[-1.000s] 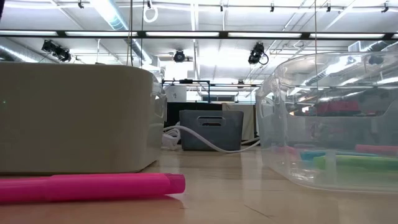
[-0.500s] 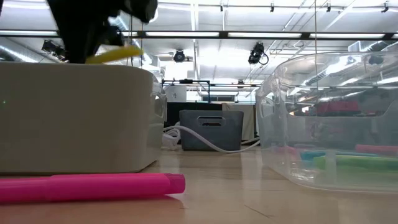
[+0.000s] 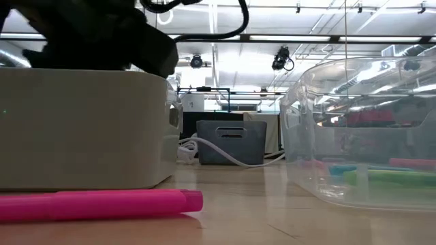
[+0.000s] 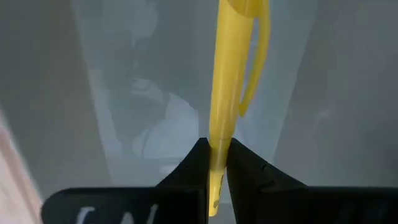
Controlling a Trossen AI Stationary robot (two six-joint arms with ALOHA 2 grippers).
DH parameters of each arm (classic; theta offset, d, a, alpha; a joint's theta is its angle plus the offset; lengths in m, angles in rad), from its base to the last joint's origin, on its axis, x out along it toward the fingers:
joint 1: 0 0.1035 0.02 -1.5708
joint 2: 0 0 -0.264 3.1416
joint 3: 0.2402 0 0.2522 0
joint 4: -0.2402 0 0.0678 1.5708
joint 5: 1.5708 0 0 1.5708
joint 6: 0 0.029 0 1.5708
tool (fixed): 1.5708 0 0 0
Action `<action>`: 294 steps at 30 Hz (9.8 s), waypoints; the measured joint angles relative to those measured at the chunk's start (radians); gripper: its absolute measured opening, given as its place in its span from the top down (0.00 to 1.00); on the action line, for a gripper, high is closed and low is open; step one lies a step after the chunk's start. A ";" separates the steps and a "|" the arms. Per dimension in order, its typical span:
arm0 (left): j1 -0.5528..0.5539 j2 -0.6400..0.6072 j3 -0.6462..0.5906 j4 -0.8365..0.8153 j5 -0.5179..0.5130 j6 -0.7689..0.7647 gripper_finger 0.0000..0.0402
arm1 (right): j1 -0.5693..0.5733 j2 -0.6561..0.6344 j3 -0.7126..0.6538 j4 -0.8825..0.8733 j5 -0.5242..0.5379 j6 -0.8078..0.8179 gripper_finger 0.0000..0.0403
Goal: Pick & Place Markers
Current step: Put the top yellow highlighter pen into the gray bin, then put the blue highlighter pen into the black bin
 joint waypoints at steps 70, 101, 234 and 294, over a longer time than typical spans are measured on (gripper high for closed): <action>0.034 -1.025 -0.375 0.948 -0.671 0.322 0.45 | 0.139 0.001 -0.625 1.030 0.034 0.283 0.39; 0.068 -1.023 -0.375 0.898 -0.631 0.208 0.45 | -0.014 -0.238 -0.607 -0.069 -0.180 -0.196 0.39; 0.068 -1.023 -0.375 0.891 -0.649 0.180 0.45 | 0.475 -0.182 -1.064 -0.308 -0.178 -0.146 0.85; 0.073 -1.023 -0.375 0.899 -0.627 0.193 0.45 | 0.267 -0.139 -0.804 -0.349 -0.079 1.840 0.87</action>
